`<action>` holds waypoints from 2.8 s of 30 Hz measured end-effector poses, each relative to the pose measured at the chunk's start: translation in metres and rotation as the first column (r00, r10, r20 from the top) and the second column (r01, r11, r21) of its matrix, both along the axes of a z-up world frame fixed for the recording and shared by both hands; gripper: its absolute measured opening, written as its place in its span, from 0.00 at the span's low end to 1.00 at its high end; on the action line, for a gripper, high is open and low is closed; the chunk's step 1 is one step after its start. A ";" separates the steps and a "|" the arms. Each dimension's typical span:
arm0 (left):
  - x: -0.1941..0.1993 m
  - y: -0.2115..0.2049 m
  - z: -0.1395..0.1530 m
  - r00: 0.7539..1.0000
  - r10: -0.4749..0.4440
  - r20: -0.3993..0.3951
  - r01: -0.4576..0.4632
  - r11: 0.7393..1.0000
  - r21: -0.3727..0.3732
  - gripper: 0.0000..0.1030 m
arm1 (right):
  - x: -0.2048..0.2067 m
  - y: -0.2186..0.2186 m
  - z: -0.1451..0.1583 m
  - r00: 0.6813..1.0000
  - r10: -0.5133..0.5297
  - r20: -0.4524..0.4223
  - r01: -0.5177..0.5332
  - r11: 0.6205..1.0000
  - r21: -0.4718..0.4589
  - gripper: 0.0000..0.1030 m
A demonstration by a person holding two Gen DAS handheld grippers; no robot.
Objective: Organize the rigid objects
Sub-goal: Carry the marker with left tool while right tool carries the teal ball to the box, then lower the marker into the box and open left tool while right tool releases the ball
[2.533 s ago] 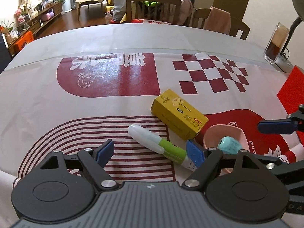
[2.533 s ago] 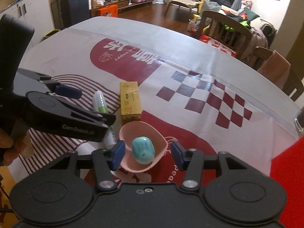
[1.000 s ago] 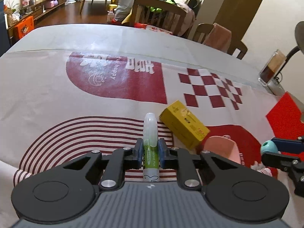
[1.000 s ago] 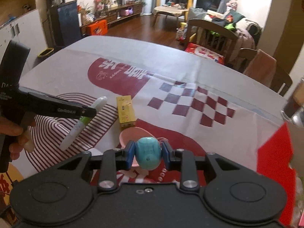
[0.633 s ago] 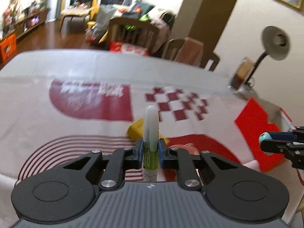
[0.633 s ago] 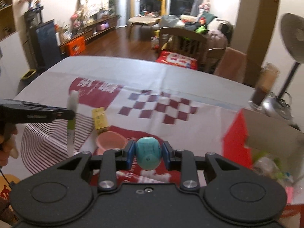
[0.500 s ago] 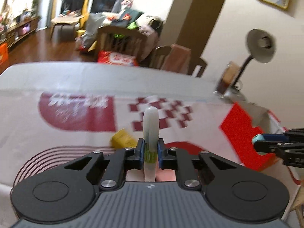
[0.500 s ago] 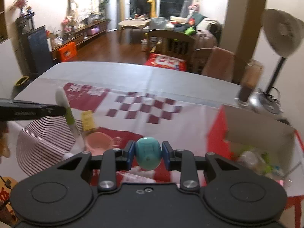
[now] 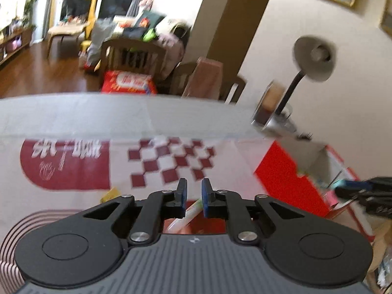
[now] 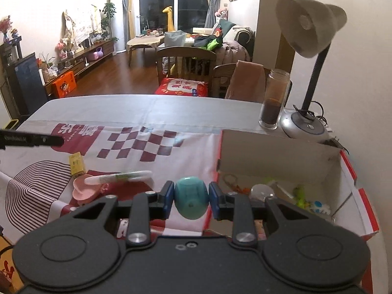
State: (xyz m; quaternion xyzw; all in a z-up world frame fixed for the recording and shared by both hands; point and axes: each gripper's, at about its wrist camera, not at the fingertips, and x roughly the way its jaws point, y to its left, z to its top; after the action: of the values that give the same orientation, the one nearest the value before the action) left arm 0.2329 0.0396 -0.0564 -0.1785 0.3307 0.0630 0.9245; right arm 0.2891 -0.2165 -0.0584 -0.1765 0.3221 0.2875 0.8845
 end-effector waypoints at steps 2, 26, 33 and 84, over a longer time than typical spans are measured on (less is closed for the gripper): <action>0.005 -0.001 -0.010 0.998 -0.042 -0.038 0.042 0.999 0.017 0.12 | 0.002 -0.003 -0.002 1.000 -0.003 -0.005 0.003 1.000 0.004 0.29; 0.129 -0.061 -0.096 0.819 -0.457 -0.346 0.545 0.808 0.224 0.60 | 0.017 -0.066 -0.007 0.986 -0.157 -0.050 0.158 0.987 0.018 0.29; 0.134 -0.060 -0.108 0.811 -0.454 -0.370 0.551 0.805 0.220 0.43 | 0.021 -0.070 -0.009 0.983 -0.177 -0.055 0.178 0.984 0.019 0.29; 0.221 -0.268 -0.009 0.840 -0.526 -0.135 0.541 0.832 0.122 0.16 | 0.121 -0.152 -0.029 0.979 -0.195 -0.056 0.190 0.978 -0.084 0.28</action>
State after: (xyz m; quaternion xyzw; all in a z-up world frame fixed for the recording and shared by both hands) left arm 0.4534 -0.2286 -0.0649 -0.0033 0.4054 -0.1636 0.8994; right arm 0.4101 -0.3685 -0.0879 -0.1694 0.3769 0.1931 0.8899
